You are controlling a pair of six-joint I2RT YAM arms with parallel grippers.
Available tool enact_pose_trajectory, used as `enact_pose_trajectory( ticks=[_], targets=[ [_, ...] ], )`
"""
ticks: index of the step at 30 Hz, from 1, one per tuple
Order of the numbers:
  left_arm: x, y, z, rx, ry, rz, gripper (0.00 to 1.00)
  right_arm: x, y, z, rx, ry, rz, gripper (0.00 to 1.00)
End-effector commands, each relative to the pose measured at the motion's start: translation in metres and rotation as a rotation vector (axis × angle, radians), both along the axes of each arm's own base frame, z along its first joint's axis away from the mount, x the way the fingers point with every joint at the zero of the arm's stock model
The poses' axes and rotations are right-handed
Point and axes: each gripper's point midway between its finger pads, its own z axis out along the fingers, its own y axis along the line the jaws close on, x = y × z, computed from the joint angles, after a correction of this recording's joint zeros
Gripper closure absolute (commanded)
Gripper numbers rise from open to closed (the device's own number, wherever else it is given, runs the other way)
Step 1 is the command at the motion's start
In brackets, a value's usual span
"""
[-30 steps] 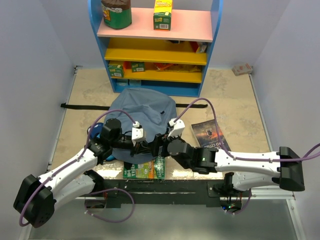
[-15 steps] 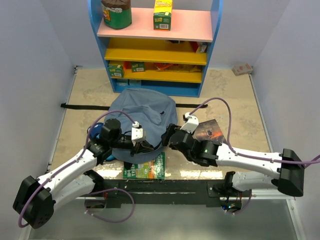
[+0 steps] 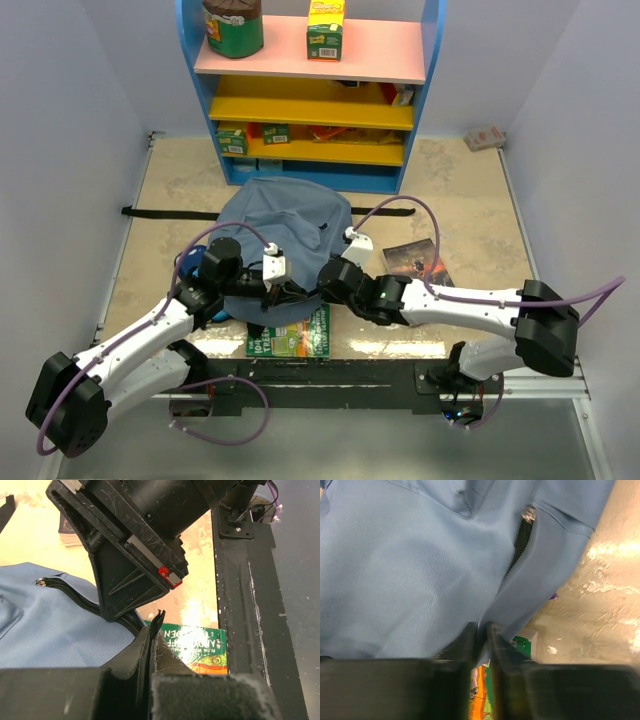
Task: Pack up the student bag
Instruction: Unzip the student bag at the center of the board.
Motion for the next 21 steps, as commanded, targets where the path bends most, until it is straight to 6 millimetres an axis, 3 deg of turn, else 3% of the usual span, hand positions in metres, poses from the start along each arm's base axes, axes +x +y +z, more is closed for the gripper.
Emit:
enact_pose_trajectory(
  ticks=[1, 5, 13, 21],
  targets=[
    [0.008, -0.006, 0.029, -0.061, -0.143, -0.021, 1.0, 0.006, 0.018, 0.024, 0.111, -0.006, -0.02, 0.99],
    [0.007, -0.004, 0.027, -0.033, -0.162, -0.036, 1.0, 0.014, 0.002, 0.024, 0.069, -0.029, -0.066, 1.0],
    [-0.003, 0.006, 0.023, 0.042, -0.166, -0.072, 1.0, 0.063, -0.069, 0.025, -0.017, -0.094, -0.224, 1.0],
    [-0.006, 0.017, 0.019, 0.12, -0.187, -0.079, 1.0, 0.11, -0.111, 0.03, -0.157, -0.145, -0.329, 1.0]
  ],
)
